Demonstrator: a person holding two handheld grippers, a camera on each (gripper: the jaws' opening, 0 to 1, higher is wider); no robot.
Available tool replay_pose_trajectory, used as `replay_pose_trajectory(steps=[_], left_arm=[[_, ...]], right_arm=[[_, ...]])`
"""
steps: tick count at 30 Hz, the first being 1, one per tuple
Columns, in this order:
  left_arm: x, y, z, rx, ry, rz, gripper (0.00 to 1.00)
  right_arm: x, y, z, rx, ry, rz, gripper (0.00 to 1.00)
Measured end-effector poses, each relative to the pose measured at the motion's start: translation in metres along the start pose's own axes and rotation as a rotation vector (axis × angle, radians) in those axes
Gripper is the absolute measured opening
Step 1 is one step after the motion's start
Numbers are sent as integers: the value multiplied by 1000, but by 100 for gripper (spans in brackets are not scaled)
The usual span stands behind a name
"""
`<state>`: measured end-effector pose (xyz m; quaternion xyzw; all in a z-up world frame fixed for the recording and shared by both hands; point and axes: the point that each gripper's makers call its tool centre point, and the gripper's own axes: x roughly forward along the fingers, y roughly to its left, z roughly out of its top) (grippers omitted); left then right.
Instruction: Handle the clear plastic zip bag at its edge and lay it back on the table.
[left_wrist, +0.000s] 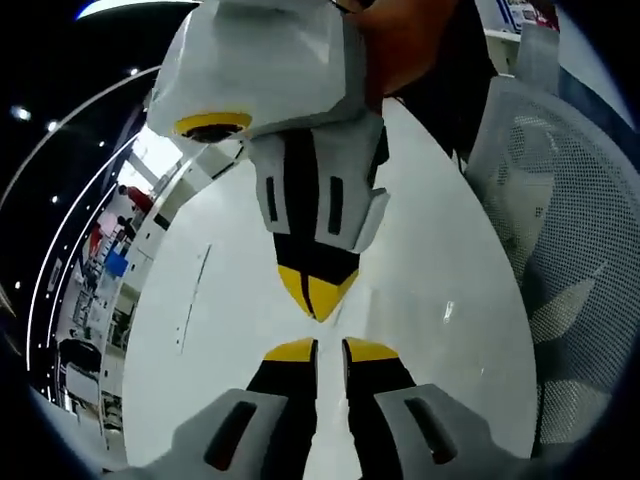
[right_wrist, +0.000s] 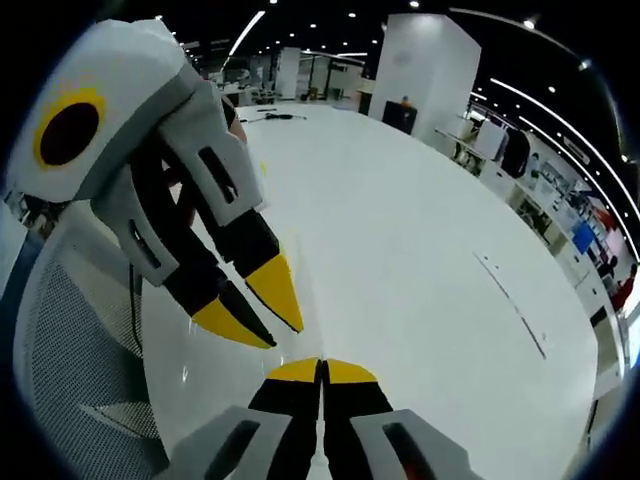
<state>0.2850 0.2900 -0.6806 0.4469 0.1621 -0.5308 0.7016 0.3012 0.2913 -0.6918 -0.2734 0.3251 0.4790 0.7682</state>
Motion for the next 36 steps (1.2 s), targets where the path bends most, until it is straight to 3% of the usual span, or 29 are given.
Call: replay_pose_trajectory(steps=[7, 16, 20, 25, 30, 36], left_arm=[[8, 6, -10, 18, 38, 16, 2], [7, 18, -8, -4, 36, 50, 0], [2, 35, -5, -13, 32, 103, 0], [-9, 68, 2, -8, 23, 213, 0], [-18, 94, 6, -10, 13, 282, 0], [-31, 108, 15, -17, -7, 347, 0]], right_arm=[[2, -2, 1, -6, 3, 6, 0], [-1, -15, 10, -11, -14, -25, 0], [-15, -25, 25, 4, -54, -62, 0], [-24, -52, 51, -24, -113, -135, 0], [-42, -73, 80, -73, -180, -205, 0], [-65, -82, 106, -133, -247, -262, 0]])
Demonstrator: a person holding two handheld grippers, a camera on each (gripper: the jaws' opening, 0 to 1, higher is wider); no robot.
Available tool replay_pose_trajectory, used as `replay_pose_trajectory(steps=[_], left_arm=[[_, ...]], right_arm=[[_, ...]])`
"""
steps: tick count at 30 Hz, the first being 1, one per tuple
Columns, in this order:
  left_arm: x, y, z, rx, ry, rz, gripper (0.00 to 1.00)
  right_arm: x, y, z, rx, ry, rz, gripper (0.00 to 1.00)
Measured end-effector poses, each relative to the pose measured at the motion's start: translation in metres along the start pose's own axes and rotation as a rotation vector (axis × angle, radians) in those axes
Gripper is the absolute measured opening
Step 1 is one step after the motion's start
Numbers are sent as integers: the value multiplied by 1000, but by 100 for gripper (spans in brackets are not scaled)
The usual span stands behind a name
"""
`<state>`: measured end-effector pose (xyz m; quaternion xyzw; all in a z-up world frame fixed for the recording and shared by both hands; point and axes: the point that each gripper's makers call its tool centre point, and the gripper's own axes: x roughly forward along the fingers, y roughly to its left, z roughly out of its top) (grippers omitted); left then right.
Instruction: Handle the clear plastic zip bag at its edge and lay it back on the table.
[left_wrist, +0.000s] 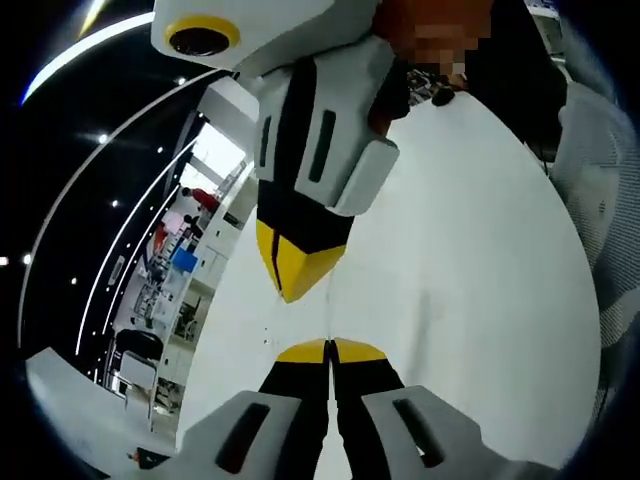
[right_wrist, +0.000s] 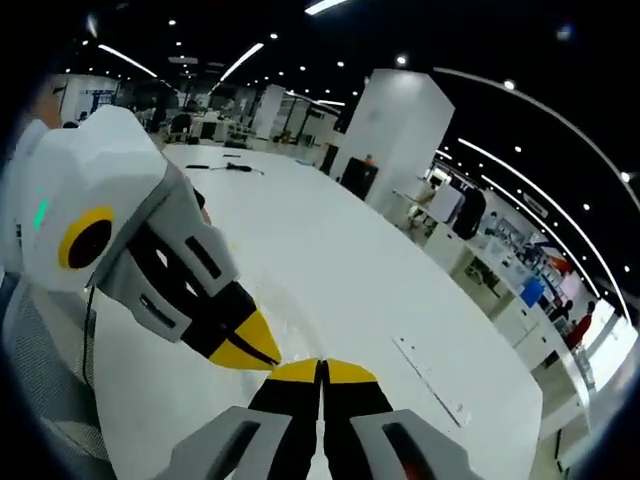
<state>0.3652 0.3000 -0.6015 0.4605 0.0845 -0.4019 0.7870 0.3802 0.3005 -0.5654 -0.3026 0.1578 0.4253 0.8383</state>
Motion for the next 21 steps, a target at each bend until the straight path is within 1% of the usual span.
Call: replay_pose_trajectory(steps=[2, 3, 6, 8, 9, 10, 11, 13, 16, 17, 18, 19, 21], left_arm=[[-1, -1, 0, 2, -1, 2, 0], [-2, -2, 0, 5, 0, 2, 0], [-4, -6, 1, 11, 2, -1, 0], [-5, -12, -1, 13, 9, -8, 0], [-5, -16, -2, 9, 13, -12, 0], [-5, -20, -4, 0, 18, -24, 0], [-5, -27, -6, -1, 23, -30, 0], [-6, -38, -10, -8, 35, -53, 0], [-7, -64, -15, -20, 53, -96, 0], [-8, -68, -16, -23, 56, -106, 0], [-8, -77, -18, -25, 62, -126, 0], [-8, -84, -19, -20, 65, -131, 0], [-9, -99, -23, -37, 85, -166, 0]], right_arm=[[-3, -1, 4, -17, -8, -9, 0], [-1, -1, 3, -25, -7, -10, 0], [-1, 3, 0, -58, -6, -13, 0], [-5, 11, 0, -63, -15, -13, 0], [1, 10, -5, -62, -16, -12, 0], [2, 14, -8, -59, -17, -7, 0], [-1, 19, -8, -57, -15, -1, 0], [1, 31, -17, -50, -4, 18, 0], [3, 49, -33, -39, 16, 53, 0], [2, 55, -35, -29, 20, 65, 0], [2, 61, -40, -26, 29, 74, 0], [2, 65, -44, -21, 37, 80, 0], [4, 75, -52, 6, 45, 107, 0]])
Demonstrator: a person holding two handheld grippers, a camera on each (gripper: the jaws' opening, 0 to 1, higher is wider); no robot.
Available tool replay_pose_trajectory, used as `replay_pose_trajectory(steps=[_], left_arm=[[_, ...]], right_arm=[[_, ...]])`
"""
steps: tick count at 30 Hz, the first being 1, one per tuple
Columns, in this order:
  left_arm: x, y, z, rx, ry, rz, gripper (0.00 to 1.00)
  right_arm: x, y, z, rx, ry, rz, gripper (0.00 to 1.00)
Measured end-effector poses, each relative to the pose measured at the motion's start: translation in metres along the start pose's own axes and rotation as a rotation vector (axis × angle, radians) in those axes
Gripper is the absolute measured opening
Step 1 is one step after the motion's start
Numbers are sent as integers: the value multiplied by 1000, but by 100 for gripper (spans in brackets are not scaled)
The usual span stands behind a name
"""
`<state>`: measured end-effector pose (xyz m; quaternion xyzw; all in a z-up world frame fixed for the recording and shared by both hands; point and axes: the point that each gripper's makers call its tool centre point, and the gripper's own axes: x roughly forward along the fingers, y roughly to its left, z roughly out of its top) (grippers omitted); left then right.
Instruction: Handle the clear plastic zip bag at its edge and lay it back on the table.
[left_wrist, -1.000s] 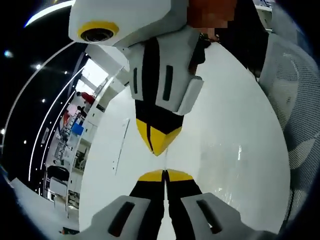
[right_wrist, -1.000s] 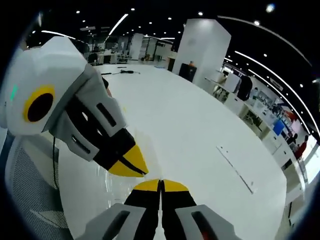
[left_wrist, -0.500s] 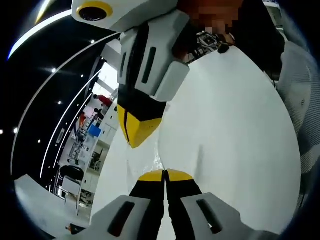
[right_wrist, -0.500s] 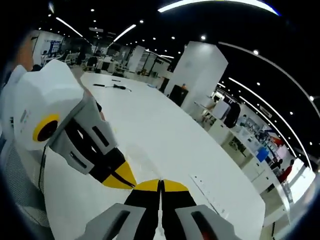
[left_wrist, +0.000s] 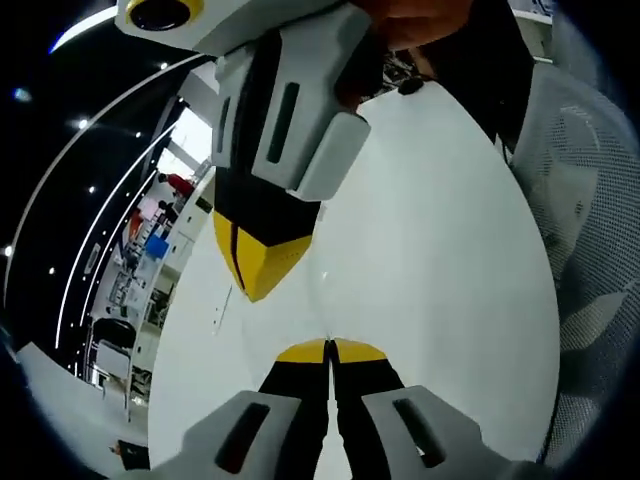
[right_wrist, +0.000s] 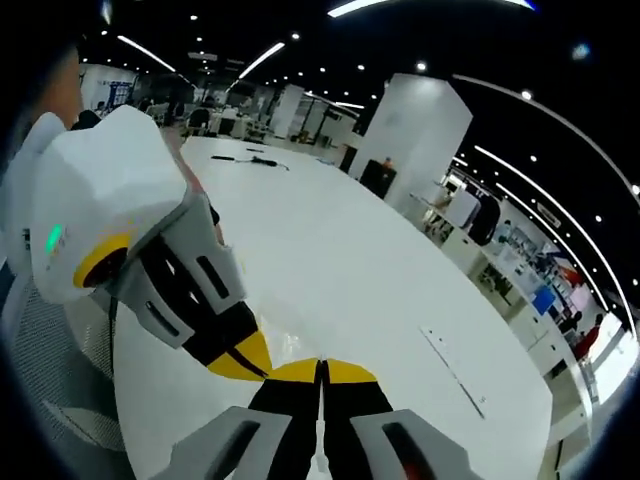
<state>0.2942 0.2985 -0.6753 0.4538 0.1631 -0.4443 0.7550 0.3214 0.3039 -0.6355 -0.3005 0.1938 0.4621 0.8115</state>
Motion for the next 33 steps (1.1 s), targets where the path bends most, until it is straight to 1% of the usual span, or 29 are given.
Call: replay_pose_trajectory(steps=[2, 5, 7, 10, 12, 13, 15, 16, 20, 23, 25, 28, 33], left_arm=[[3, -11, -3, -4, 9, -17, 0], [1, -27, -2, -25, 20, -40, 0], [0, -34, 0, -36, 20, -47, 0], [1, -43, 0, -39, 30, -63, 0], [3, -47, -2, -52, 35, -76, 0], [4, -49, -4, -54, 39, -80, 0], [4, -53, -4, -56, 45, -87, 0], [4, -54, -4, -60, 46, -89, 0], [5, -59, -2, -80, 43, -94, 0], [7, -65, 0, -85, 39, -100, 0], [8, -68, 2, -86, 35, -102, 0], [9, -70, 6, -90, 26, -105, 0], [10, -74, 5, -80, 25, -111, 0]], right_arm=[[0, 8, -6, 13, 15, 13, 0], [4, 16, -12, 30, 22, 28, 0], [1, 23, -14, 43, 32, 35, 0], [3, 28, -22, 53, 45, 42, 0], [3, 30, -25, 65, 51, 47, 0], [7, 30, -30, 77, 55, 48, 0], [6, 32, -31, 95, 58, 47, 0], [2, 34, -28, 103, 58, 49, 0], [2, 35, -30, 96, 69, 50, 0], [-2, 35, -30, 97, 78, 41, 0], [1, 32, -35, 98, 85, 31, 0], [-3, 29, -35, 132, 84, 12, 0], [-1, 30, -40, 139, 93, 0, 0]])
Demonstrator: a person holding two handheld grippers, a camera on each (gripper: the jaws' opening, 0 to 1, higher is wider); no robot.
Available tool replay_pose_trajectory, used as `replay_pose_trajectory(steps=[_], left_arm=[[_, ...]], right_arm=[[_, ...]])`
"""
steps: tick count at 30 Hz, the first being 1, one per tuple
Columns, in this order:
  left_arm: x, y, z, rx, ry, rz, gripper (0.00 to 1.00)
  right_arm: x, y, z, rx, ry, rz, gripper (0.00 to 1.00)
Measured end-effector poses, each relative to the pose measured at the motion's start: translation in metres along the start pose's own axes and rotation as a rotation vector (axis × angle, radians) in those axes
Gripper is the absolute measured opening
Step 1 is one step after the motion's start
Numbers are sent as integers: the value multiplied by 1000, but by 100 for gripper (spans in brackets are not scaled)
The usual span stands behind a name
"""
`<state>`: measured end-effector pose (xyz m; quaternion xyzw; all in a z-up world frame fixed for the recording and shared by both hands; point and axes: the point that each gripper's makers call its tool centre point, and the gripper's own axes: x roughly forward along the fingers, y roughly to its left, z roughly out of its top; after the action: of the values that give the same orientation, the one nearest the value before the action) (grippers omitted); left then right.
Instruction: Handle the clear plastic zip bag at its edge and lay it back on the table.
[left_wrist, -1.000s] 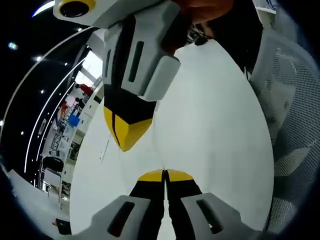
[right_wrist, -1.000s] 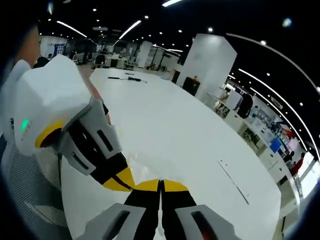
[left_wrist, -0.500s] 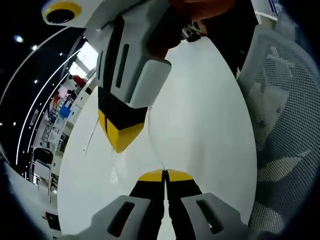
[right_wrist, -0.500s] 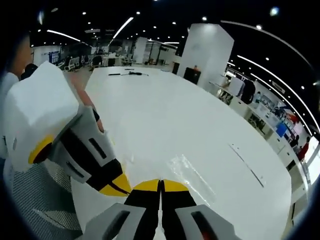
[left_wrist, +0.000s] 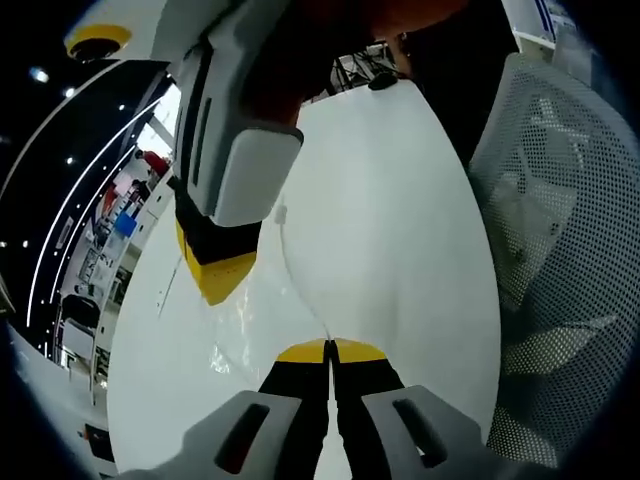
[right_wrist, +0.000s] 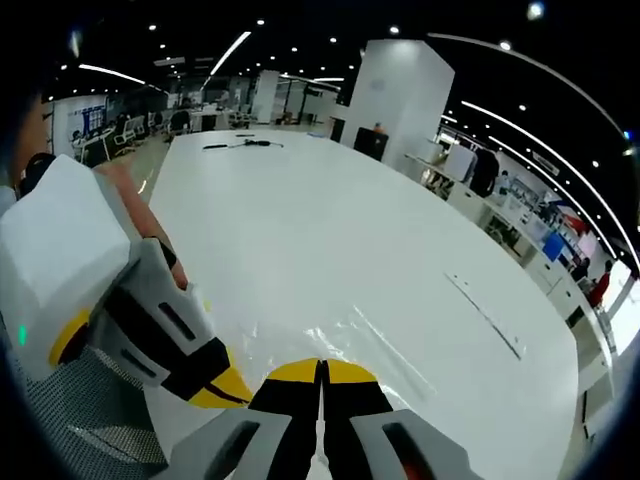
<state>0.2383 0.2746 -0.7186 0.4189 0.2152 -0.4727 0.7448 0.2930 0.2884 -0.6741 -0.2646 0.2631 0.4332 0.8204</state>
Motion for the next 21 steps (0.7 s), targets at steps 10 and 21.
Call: replay_pose_trajectory(steps=[10, 21], left_arm=[[-3, -10, -8, 18, 22, -7, 0], [-2, -23, -18, 4, 46, -24, 0]], right_arm=[[2, 4, 5, 27, -12, -10, 0], [6, 7, 3, 26, -8, 1, 0]])
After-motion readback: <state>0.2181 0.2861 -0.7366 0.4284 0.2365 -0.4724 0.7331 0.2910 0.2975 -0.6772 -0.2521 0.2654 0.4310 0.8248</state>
